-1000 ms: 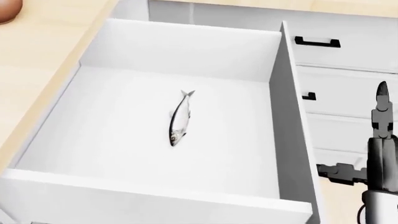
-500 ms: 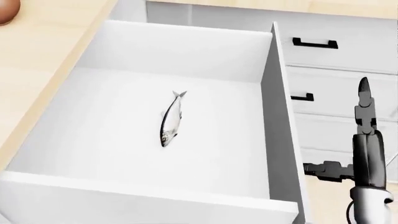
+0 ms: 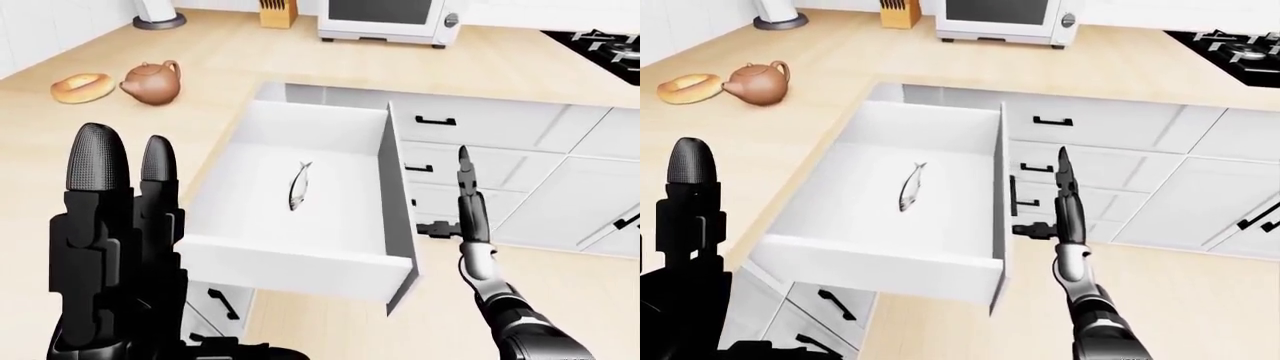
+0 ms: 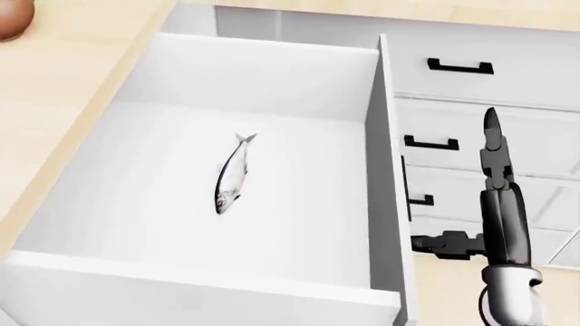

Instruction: Close the right drawer.

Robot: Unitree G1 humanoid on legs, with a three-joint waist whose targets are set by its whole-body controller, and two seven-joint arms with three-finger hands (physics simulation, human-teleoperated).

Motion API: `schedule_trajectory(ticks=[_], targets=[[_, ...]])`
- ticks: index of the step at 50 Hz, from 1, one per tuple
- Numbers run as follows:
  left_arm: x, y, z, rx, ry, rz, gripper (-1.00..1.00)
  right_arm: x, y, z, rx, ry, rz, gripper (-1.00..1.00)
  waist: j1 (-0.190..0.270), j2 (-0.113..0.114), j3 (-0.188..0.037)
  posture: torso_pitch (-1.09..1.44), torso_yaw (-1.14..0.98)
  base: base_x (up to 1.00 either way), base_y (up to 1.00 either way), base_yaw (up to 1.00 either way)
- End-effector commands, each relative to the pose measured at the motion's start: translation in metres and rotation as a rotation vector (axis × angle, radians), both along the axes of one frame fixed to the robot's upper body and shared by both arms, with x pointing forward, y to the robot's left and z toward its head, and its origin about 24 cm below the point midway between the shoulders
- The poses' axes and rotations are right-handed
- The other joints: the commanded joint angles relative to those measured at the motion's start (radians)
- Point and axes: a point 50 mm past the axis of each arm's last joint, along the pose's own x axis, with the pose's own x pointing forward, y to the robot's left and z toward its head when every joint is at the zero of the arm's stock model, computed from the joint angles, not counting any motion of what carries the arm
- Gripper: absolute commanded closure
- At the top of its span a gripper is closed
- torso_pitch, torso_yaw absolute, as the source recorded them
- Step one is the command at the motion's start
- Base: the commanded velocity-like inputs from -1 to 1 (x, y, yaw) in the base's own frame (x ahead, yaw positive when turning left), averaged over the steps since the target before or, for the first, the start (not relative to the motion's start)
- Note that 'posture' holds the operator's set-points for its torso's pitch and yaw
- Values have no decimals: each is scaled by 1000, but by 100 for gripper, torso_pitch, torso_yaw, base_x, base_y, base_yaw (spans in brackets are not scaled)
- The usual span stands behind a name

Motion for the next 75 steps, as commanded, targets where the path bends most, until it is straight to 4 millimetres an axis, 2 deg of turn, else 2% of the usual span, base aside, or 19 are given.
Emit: schedule_trajectory(ticks=[1,46,75], targets=[[-6,0,8,-2,-58,-4,-100,6,14,7,-43,-25,96,-100,6,-1,-12,0,0,0,0,0],[-7,0,8,-3,-59,-8,-100,18,59,7,-113,13,261,-100,4,5,-15,0,0,0,0,0],[-7,0,8,-6,-60,-10,-100,25,82,14,-90,13,363,-100,5,12,-11,0,0,0,0,0]])
